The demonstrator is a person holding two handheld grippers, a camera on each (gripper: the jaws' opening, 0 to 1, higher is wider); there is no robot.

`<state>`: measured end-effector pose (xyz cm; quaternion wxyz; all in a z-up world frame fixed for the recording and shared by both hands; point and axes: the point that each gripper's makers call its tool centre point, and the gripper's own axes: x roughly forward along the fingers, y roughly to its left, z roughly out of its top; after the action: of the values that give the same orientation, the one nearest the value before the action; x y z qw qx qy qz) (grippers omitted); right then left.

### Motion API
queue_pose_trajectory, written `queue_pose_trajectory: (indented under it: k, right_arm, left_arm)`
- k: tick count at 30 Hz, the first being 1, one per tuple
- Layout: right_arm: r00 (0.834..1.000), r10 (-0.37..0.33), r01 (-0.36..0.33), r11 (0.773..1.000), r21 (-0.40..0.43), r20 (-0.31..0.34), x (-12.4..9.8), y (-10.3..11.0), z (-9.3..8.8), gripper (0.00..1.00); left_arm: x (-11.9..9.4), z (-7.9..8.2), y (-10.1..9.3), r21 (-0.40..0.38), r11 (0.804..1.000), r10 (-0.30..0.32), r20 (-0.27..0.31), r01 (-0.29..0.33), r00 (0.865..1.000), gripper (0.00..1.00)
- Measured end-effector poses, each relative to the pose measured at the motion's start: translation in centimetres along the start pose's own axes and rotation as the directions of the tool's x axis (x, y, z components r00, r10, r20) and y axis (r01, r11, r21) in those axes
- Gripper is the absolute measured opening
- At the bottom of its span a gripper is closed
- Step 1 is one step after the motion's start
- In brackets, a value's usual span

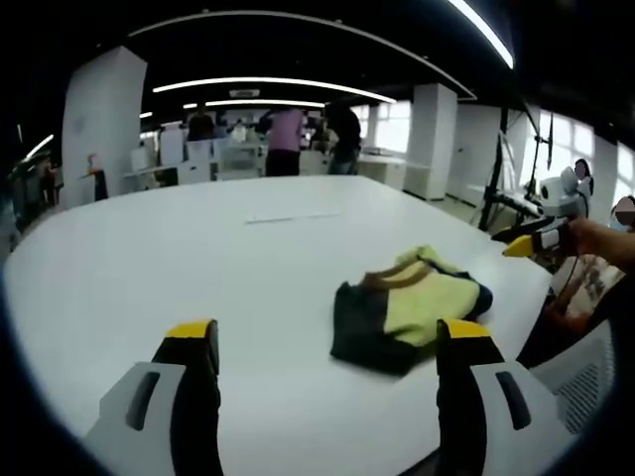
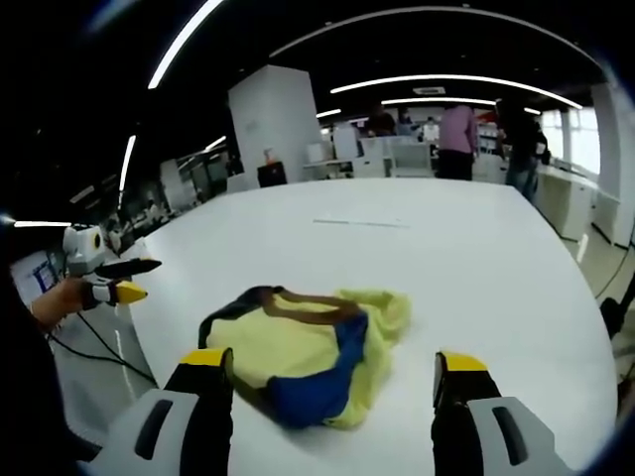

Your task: Fold the garment on the visible template until the final outline fits inside the template.

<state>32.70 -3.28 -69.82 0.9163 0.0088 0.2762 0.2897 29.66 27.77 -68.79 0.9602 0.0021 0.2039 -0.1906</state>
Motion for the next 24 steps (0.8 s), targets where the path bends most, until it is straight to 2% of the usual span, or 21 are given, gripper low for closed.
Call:
queue_pose_trajectory:
  k: [24]
  right_arm:
    - [1.000,-0.003,0.003,1.000,0.003,-0.015,0.13,-0.15,-0.36,0.77]
  left_arm:
    - [0.27,-0.37,0.27,0.002,1.000,-0.006,-0.013,0.006,1.000,0.85]
